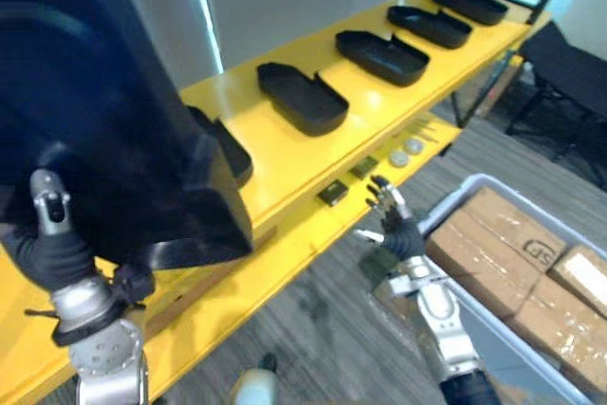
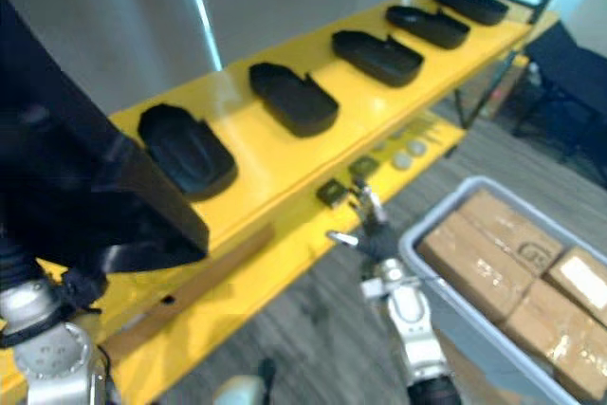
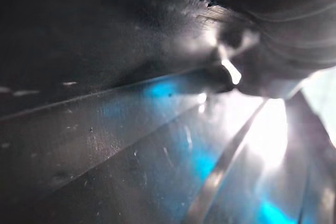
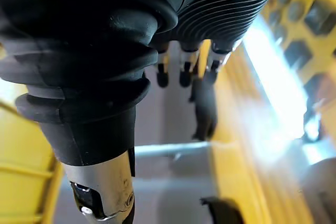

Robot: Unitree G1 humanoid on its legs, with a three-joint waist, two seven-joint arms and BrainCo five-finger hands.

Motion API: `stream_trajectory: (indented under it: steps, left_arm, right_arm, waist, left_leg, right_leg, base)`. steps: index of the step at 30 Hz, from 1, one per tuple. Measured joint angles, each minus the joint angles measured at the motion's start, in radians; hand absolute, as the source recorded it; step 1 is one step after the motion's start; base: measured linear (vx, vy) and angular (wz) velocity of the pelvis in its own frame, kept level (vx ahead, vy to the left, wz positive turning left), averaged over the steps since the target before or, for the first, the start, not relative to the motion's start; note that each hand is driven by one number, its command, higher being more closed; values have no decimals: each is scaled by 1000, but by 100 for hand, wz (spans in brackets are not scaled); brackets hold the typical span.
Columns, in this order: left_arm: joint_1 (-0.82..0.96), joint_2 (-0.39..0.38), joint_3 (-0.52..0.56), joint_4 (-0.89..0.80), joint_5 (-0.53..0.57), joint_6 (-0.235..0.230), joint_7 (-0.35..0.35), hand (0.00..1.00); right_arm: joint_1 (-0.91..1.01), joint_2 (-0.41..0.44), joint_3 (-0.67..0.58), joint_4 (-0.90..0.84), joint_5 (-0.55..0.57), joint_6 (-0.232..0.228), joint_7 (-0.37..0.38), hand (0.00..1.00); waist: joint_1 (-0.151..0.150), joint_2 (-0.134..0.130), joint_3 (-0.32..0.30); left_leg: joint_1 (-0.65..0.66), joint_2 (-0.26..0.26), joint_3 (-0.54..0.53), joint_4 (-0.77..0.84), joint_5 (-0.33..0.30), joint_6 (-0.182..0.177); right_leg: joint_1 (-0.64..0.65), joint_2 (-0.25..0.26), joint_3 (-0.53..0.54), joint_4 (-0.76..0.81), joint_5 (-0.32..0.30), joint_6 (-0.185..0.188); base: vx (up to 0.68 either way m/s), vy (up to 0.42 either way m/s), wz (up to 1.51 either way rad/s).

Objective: Walk over and take plastic housings, then place them on the shelf

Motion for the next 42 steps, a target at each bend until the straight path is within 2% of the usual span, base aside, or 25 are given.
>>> stream_trajectory:
  steps: [3,5,7,12,16,18,19,20,21,22,23,24,25,27,28,29,30,32,33,35,36,38,39,41,42]
  left_arm:
    - [15,-4,-34,9,0,0,-28,100]
    - [36,-4,-39,9,0,0,-36,100]
    - [61,-14,-44,11,1,0,-45,100]
    - [127,-50,-41,11,12,-3,-36,100]
    - [124,-51,5,-9,41,-31,-19,100]
    - [120,-47,39,-41,44,-50,-13,100]
    - [119,-44,50,-51,47,-54,-7,100]
    - [106,-50,49,-46,49,-62,1,100]
    - [80,-43,50,-46,50,-57,10,100]
    - [68,-30,54,-48,50,-54,17,100]
    - [55,-17,58,-48,50,-49,26,100]
    - [17,-1,57,-44,50,-28,49,100]
    - [4,-2,57,-41,50,-21,58,100]
    - [-40,0,53,-9,49,6,80,100]
    - [-54,0,53,3,47,14,82,100]
    - [-79,1,54,24,43,32,90,100]
    - [-89,2,54,32,41,41,94,100]
    - [-134,4,42,86,41,65,109,100]
    - [-136,4,39,95,40,72,116,100]
    - [-127,5,27,106,37,78,136,100]
    - [-88,-34,8,100,38,81,144,100]
    - [-51,-53,5,98,38,81,145,100]
    - [-46,-58,5,97,36,81,143,100]
    - [-47,-82,6,84,37,80,141,100]
    - [-48,-102,2,73,37,75,138,100]
  right_arm:
    - [-11,-10,-2,-7,30,-7,58,0]
    - [-2,-10,-2,-12,41,-7,77,0]
    - [27,-10,-4,-29,50,-7,78,0]
    - [62,11,-1,-35,52,-15,73,0]
    - [61,61,-5,-59,52,-54,22,0]
    - [61,87,-9,-70,50,-62,-17,0]
    - [62,94,-10,-70,51,-68,-21,0]
    - [60,96,-14,-73,52,-77,-21,0]
    - [60,97,-15,-73,54,-88,-16,0]
    - [54,101,-14,-73,54,-92,-14,0]
    - [46,107,-14,-72,52,-94,-14,0]
    - [20,113,-14,-72,49,-95,-14,0]
    - [9,113,-14,-72,50,-96,-14,0]
    - [-36,111,-13,-77,51,-99,-10,0]
    - [-49,110,-13,-77,51,-98,-8,0]
    - [-76,108,-8,-77,51,-97,-5,0]
    - [-89,107,-6,-77,50,-94,-1,0]
    - [-115,107,-2,-78,28,-92,3,0]
    - [-119,107,3,-80,5,-93,-5,0]
    - [-122,108,29,-109,-57,-93,-30,0]
    - [-130,81,54,-140,-73,-96,-31,0]
    - [-147,50,73,-184,-64,-96,-9,0]
    - [-171,20,86,-217,-8,-96,51,0]
    - [-195,4,94,-249,41,-95,100,0]
    - [-206,2,121,-284,76,-95,134,0]
  waist:
    - [-1,17,24]
    - [-4,16,35]
    - [-4,15,37]
    - [-4,23,66]
    - [-2,0,62]
    - [4,-37,57]
    - [4,-55,51]
    - [-2,-51,49]
    - [-3,-41,42]
    - [-2,-41,41]
    - [-2,-34,45]
    - [-9,-36,45]
    - [-13,-32,47]
    - [-33,-18,47]
    - [-35,-10,44]
    - [-34,5,39]
    - [-34,13,39]
    - [-44,20,41]
    - [-49,16,39]
    - [-53,-25,14]
    - [-51,25,-7]
    - [-44,79,-40]
    - [-49,100,-55]
    - [-48,100,-55]
    - [-50,100,-55]
  left_leg:
    - [24,35,3,2,5,-8]
    - [33,42,6,1,11,-18]
    - [33,45,21,2,12,-21]
    - [30,63,56,4,18,-32]
    - [-27,53,105,65,14,-8]
    - [-60,6,114,135,-45,31]
    - [-54,-22,116,139,-73,32]
    - [-46,-34,103,148,-89,33]
    - [-15,-50,85,130,-91,49]
    - [3,-51,81,117,-95,56]
    - [20,-52,71,104,-99,64]
    - [62,-55,38,87,-114,88]
    - [85,-54,26,76,-112,87]
    - [155,-50,-17,32,-108,79]
    - [157,-45,-26,29,-110,75]
    - [156,-28,-39,29,-117,64]
    - [156,-23,-53,30,-123,55]
    - [161,-17,-122,37,-142,23]
    - [163,-17,-140,38,-149,12]
    - [165,-21,-188,39,-182,-39]
    - [162,38,-211,40,-207,-71]
    - [144,100,-220,33,-203,-92]
    - [135,125,-202,12,-164,-131]
    - [134,134,-121,-10,-114,-135]
    - [134,136,-45,-13,-94,-115]
  right_leg:
    - [21,33,7,3,-9,4]
    - [30,37,16,9,-37,13]
    - [33,37,26,12,-64,41]
    - [32,21,24,55,-130,77]
    - [30,-6,-10,58,-148,105]
    - [38,-43,-8,57,-156,117]
    - [56,-59,-8,78,-139,99]
    - [34,-96,3,185,-133,47]
    - [-63,-154,70,404,-45,-40]
    - [-95,-169,110,472,-8,-54]
    - [-128,-175,149,542,15,-43]
    - [-192,-156,209,695,-58,-38]
    - [-204,-139,214,720,-90,-38]
    - [-245,-74,214,634,-175,-44]
    - [-262,-54,219,579,-184,-47]
    - [-292,-9,256,436,-183,-41]
    - [-306,13,286,364,-175,-27]
    - [-330,55,435,204,-135,21]
    - [-329,58,462,182,-123,28]
    - [-291,70,504,104,-27,34]
    - [-261,120,462,85,-18,55]
    - [-245,169,405,56,-18,32]
    - [-222,184,351,48,-16,18]
    - [-191,180,310,39,-21,9]
    - [-158,176,267,29,-27,0]
  base:
    - [-73,-74,-5]
    - [-77,-62,-5]
    - [-120,-58,1]
    - [-164,-4,11]
    - [-39,69,39]
    - [88,154,39]
    - [213,156,37]
    - [270,239,51]
    - [296,261,44]
    - [241,221,32]
    - [294,117,30]
    - [258,40,37]
    - [321,57,51]
    - [296,39,57]
    - [248,-13,56]
    - [222,-60,41]
    - [246,-125,60]
    - [219,-230,89]
    - [196,-321,102]
    - [175,-406,102]
    - [169,-421,80]
    - [251,-400,71]
    - [259,-318,79]
    - [154,-195,78]
    - [115,-147,80]
